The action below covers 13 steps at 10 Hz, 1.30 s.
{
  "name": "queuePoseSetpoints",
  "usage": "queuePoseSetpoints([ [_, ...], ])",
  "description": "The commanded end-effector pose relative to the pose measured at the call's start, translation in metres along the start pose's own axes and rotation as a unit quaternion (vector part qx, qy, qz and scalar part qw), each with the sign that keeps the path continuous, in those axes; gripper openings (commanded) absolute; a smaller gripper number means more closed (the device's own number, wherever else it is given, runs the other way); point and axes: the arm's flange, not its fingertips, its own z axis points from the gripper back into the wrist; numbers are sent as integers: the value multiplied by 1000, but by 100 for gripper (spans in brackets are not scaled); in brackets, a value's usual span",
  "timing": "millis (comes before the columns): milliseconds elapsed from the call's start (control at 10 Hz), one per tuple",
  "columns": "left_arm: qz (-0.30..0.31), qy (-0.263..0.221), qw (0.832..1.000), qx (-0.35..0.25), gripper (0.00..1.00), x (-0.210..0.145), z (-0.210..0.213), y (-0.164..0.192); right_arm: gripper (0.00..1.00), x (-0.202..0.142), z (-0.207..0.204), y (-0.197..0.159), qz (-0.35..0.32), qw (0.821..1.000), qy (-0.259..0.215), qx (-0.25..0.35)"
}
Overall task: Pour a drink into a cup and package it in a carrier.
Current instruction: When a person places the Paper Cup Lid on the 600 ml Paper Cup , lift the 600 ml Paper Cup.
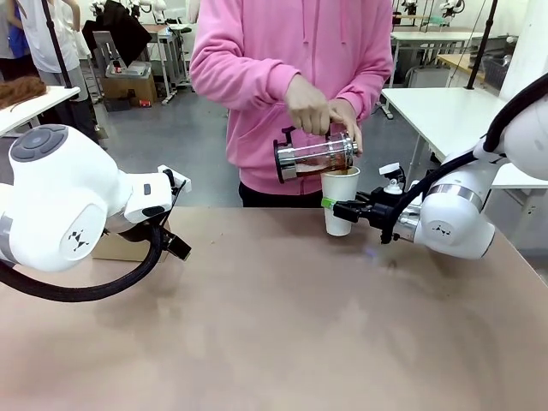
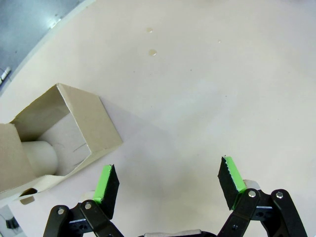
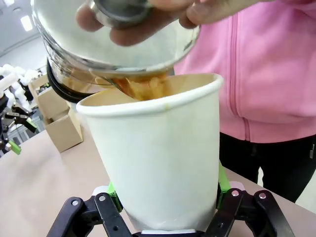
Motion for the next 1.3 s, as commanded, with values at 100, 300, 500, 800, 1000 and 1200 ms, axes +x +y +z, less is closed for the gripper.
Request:
queuePoseSetpoints([
  [100,0,-1,1000,-1,100,0,0,0,80,1,-3,2,-1,1000,0,-4],
  [300,0,-1,1000,-1,100,0,0,0,80,1,-3,2,-1,1000,0,-4],
  [500,0,-1,1000,-1,100,0,0,0,80,1,-3,2,-1,1000,0,-4],
  [800,0,-1,1000,-1,100,0,0,0,80,1,-3,2,-1,1000,0,-4],
  [1000,0,-1,1000,-1,100,0,0,0,80,1,-3,2,-1,1000,0,-4],
  [1200,0,-1,1000,-1,100,0,0,0,80,1,-3,2,-1,1000,0,-4],
])
